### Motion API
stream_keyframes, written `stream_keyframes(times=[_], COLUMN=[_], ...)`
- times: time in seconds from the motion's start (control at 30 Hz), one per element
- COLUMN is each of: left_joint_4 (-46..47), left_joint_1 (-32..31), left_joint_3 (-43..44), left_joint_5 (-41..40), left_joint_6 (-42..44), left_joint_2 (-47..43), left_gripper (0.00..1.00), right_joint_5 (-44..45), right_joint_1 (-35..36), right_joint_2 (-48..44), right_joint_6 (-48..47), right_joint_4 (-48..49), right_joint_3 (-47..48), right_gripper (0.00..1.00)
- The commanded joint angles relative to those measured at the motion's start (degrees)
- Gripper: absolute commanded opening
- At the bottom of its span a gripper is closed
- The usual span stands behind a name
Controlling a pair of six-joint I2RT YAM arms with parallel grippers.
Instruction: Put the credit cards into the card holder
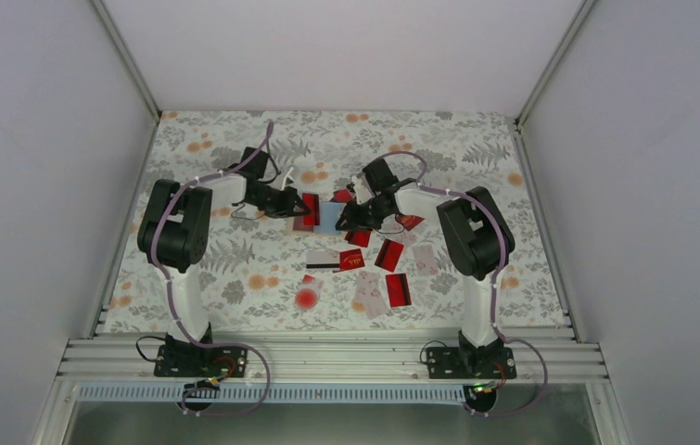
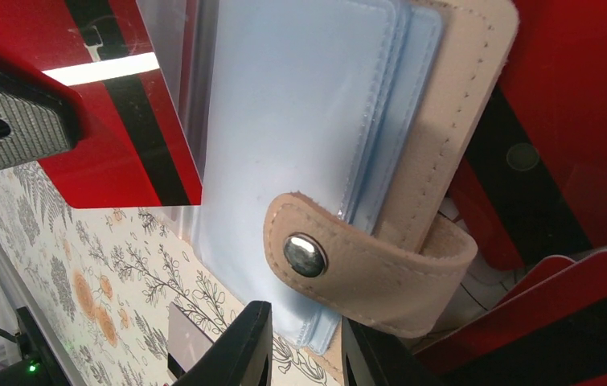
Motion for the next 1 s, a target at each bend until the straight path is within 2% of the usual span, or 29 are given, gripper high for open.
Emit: stream_keyframes(times=[0.0, 0.47, 0.97], left_joint_4=[1.19, 2.03, -1.17], left_joint_1=[-0.02, 0.01, 0.60], left_joint_3=[-0.27, -1.15, -3.10], left_joint_5=[2.09, 4.80, 3.86], left_joint_6=[-0.97, -1.61, -5.93], left_joint_2=[2.23, 3.05, 2.17], left_gripper=[0.02, 0.03, 0.02], right_joint_5=[0.42, 0.06, -0.28], right_joint_1=[-0.15, -0.17, -0.12], right_joint_2=[2.04, 2.23, 3.21], right_joint_6=[-0.85, -0.17, 0.47], right_joint_4=[-0.51, -0.02, 0.17], right_joint_3=[-0.98, -1.43, -0.80], right_gripper=[0.23, 0.22, 0.22])
